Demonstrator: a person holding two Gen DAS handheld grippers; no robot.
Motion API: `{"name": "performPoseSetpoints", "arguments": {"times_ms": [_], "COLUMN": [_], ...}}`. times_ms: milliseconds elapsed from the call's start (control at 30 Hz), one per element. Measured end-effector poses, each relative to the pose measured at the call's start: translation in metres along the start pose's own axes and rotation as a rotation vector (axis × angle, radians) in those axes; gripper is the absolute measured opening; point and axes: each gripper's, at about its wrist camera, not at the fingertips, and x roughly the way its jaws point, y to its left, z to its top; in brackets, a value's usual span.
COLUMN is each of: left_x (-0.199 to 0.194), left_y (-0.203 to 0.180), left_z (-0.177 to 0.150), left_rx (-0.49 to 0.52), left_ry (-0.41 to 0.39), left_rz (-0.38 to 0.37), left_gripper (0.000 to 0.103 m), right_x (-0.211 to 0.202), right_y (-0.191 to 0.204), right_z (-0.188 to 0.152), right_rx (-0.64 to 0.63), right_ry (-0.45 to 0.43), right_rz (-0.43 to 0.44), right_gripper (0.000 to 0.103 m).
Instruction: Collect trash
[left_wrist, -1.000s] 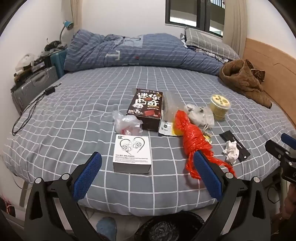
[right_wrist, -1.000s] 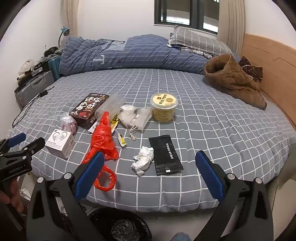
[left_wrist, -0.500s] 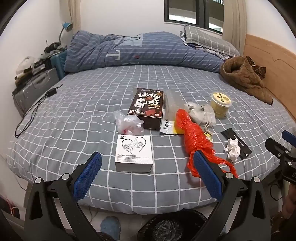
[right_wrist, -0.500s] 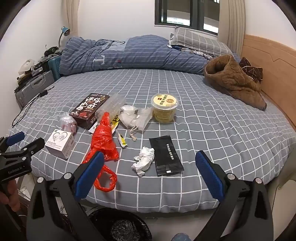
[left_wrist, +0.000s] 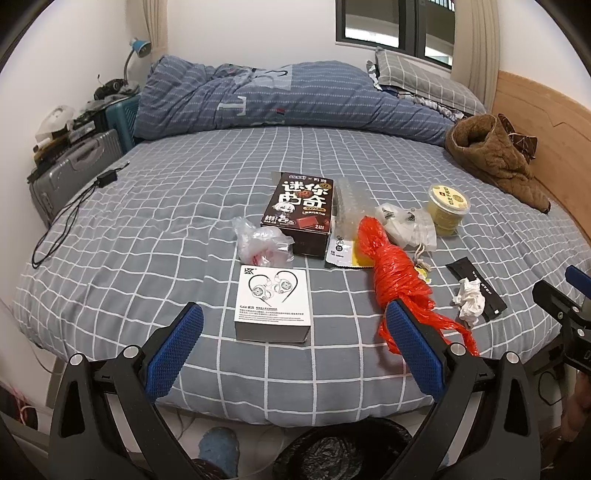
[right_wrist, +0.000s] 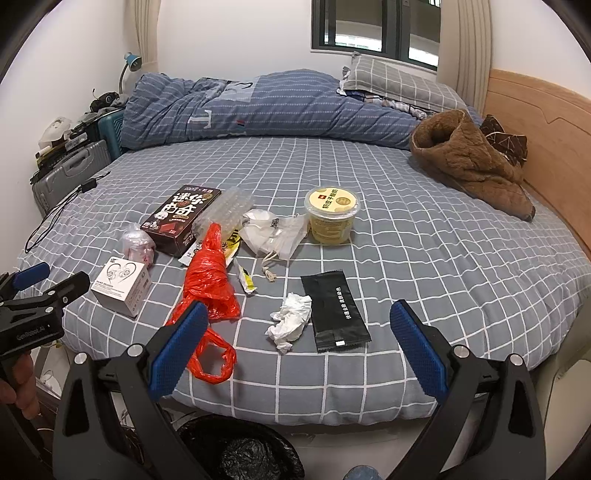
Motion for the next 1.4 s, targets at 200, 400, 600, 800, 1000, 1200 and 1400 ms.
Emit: {"name": "performPoseSetpoints", "arguments": {"times_ms": [200, 400, 600, 800, 1000, 1200, 1400], "left_x": [0.002, 0.004, 0.003, 0.005, 0.004, 0.005, 0.005], "left_y": [-0.001, -0.001, -0.003, -0.006, -0.012, -0.014, -0.016], "left_z": [0.000, 0.000, 0.001, 0.002, 0.003, 0.003, 0.004], "left_rx": [-0.001, -0.004, 0.000, 0.005, 0.012, 0.015, 0.018], "left_ry": [0.001, 0.009, 0.010, 0.017, 0.015, 0.015, 0.020], "left_rz": [0.006, 0.003, -0.002, -0.005, -0.010, -0.011, -0.010], "left_gripper": [0.097, 0.097, 0.097, 0.097, 0.097, 0.097, 0.097], "right_x": [0.002, 0.003, 0.002, 0.002, -0.001, -0.003, -0.004], "right_y": [0.000, -0.003, -0.003, -0.007, -0.013, -0.014, -0.015], "right_z": [-0.001, -0.001, -0.001, -0.001, -0.003, -0.003, -0.003], "right_rx": [0.004, 0.012, 0.011, 0.014, 0.023, 0.024, 0.027], "right_ry": [0.000, -0.001, -0.002, -0.002, -0.006, -0.006, -0.009], "right_rz": [-0.001, -0.001, -0.003, -0.011, -0.016, -0.017, -0.018], "right_gripper": [0.095, 0.095, 0.095, 0.095, 0.095, 0.095, 0.095]}}
